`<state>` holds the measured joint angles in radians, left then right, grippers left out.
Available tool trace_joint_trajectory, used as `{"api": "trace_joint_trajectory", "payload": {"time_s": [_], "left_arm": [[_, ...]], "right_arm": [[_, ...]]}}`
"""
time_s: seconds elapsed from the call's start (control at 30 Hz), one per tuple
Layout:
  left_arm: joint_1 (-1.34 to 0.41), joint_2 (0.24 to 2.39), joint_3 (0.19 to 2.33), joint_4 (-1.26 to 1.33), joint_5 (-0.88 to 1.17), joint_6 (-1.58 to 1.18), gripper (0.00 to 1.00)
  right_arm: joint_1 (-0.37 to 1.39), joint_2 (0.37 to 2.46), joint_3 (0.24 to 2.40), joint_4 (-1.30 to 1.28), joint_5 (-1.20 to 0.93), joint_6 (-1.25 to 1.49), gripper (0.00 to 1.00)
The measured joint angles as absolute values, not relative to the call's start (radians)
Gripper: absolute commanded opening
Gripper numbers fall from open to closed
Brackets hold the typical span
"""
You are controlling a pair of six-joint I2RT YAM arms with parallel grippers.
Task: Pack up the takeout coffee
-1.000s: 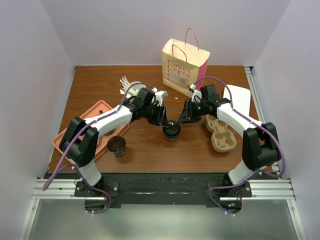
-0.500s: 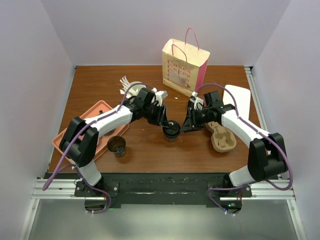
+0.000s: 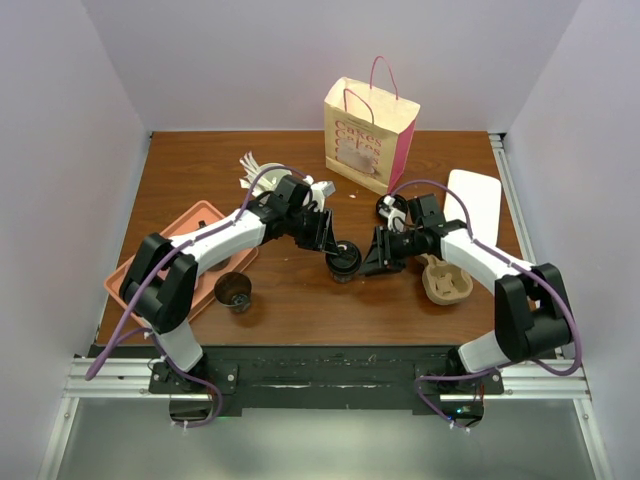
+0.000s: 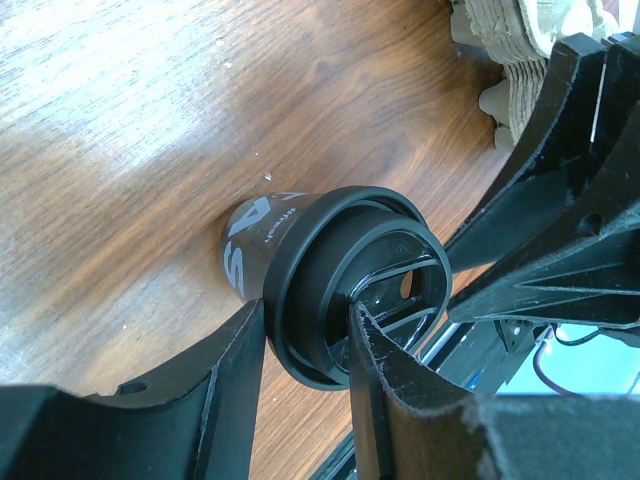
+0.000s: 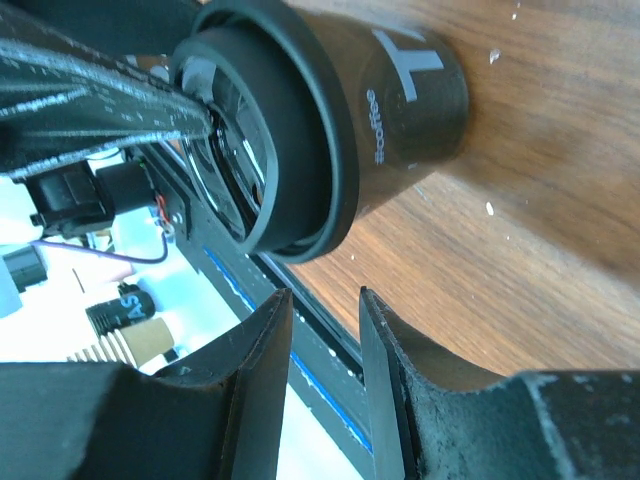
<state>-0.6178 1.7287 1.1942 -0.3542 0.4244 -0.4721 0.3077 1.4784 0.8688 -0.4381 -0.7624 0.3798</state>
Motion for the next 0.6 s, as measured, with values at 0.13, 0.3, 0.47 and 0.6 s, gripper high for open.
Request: {"api": "trace_joint_trajectory", "payload": {"time_s": [0.13,0.3,0.47,0.6], "left_arm": [[-0.618,1.729,1.194,-0.355,0.424,-0.479,0.37],[-0.618,1.730,1.194,-0.355,0.424,-0.483,0.37],[-0.618,1.730,1.194,-0.355,0.423,-0.489,0.36],[-0.618,1.730,1.194,-0.355,0.422,-0.491,0.36]], "right_arm": [[0.308,1.481,0.859,-0.399,-0.762,0.414,0.40],[0.308,1.495,0.859,-0.353,-0.758,0.455,0.39],[0.308,1.506,0.858,-0.340,-0.749,0.488,0.36],[0.308,1.512,0.857,-0.336,-0.744,0.506,0.30]]}}
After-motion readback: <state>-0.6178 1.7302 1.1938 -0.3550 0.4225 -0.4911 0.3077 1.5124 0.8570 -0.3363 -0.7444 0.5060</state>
